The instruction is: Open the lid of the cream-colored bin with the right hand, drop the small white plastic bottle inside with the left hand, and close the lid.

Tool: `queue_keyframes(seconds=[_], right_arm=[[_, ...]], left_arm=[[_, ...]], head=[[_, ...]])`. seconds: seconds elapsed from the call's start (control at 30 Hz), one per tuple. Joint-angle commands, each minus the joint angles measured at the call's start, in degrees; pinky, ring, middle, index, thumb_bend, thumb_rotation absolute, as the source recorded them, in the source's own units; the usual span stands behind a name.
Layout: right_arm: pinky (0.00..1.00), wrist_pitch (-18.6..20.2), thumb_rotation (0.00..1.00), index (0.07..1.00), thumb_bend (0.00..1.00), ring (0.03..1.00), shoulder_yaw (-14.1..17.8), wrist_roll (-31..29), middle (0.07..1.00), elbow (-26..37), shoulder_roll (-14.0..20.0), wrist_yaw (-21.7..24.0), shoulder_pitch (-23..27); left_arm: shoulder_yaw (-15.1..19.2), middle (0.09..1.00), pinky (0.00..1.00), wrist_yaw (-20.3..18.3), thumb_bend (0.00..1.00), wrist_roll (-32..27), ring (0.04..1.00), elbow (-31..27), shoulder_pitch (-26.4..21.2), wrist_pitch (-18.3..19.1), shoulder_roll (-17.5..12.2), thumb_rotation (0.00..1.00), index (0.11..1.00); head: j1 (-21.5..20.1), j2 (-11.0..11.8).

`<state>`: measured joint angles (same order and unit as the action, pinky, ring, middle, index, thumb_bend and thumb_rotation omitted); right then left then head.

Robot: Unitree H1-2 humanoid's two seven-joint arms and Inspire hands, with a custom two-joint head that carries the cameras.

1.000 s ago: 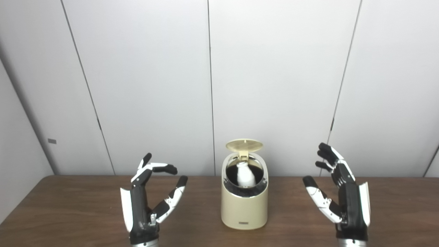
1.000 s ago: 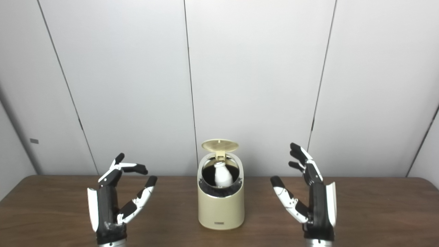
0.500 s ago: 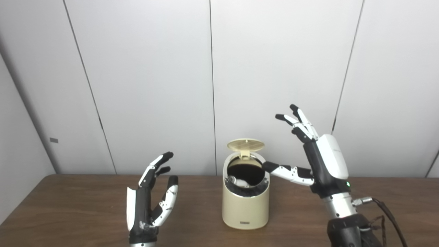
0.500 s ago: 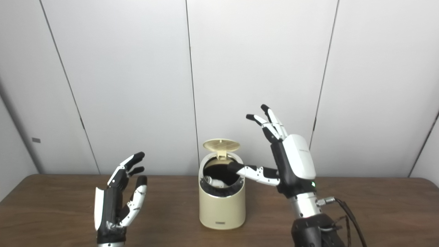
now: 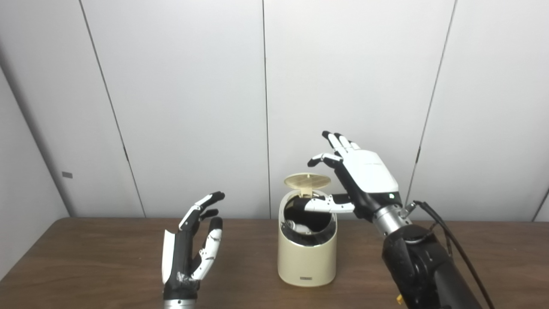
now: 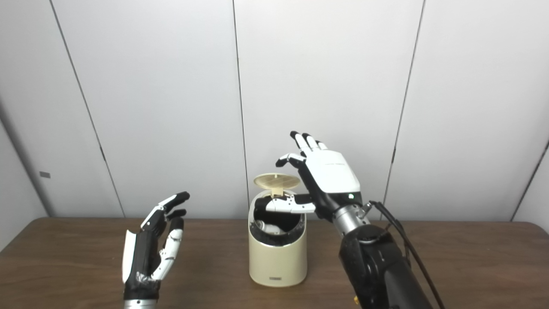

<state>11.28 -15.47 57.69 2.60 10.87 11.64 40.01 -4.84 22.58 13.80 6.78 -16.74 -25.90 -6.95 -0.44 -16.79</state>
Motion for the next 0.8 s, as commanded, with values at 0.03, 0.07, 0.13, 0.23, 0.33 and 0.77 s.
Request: queue_keyframes(seconds=[0.03, 0.07, 0.13, 0.23, 0.33, 0.77], right_arm=[[1.0, 0.4, 1.0, 0.695, 0.96, 1.0, -0.3, 0.6, 1.0, -1.0, 0.1, -0.7, 4.3], [1.0, -0.1, 1.0, 0.692, 0.96, 1.0, -0.6, 0.5, 1.0, -2.1, 0.2, -1.6, 4.4], [1.0, -0.7, 1.0, 0.682, 0.97, 1.0, -1.0, 0.2, 1.0, -3.8, 0.1, -3.1, 4.4], [1.0, -0.9, 1.0, 0.656, 0.96, 1.0, -1.3, -0.2, 1.0, -4.7, -0.1, -4.5, 4.0], [1.0, -0.4, 1.0, 0.643, 0.96, 1.0, -1.6, -0.6, 1.0, -4.1, -0.1, -4.3, 3.5], [1.0, -0.6, 1.0, 0.615, 0.92, 1.0, -1.6, -2.7, 1.0, 0.3, -0.6, -5.4, -2.2]], left_arm=[[1.3, 0.82, 0.75, -0.9, 0.41, 0.6, 0.837, -0.8, -1.4, -0.9, 0.0, 0.76, 0.77], [1.5, 0.82, 0.75, -1.0, 0.41, 0.8, 0.837, -1.0, -1.4, -0.9, 0.1, 0.77, 0.769], [1.9, 0.818, 0.75, -1.1, 0.41, 1.4, 0.838, -1.1, -1.4, -0.9, 0.2, 0.78, 0.762], [2.3, 0.811, 0.76, -0.9, 0.4, 2.4, 0.836, -1.0, -1.4, -1.0, 0.0, 0.86, 0.757], [2.3, 0.806, 0.76, -0.7, 0.39, 2.5, 0.834, -0.9, -1.6, -1.0, -0.1, 0.88, 0.753], [2.0, 0.799, 0.78, 0.3, 0.39, 1.1, 0.83, -0.3, -1.9, -1.0, -0.7, 1.0, 0.754]], head=[[-0.3, 0.0], [-0.3, 0.0], [-0.4, -0.1], [-0.4, -0.1], [-0.7, -0.2], [-1.8, -0.5]])
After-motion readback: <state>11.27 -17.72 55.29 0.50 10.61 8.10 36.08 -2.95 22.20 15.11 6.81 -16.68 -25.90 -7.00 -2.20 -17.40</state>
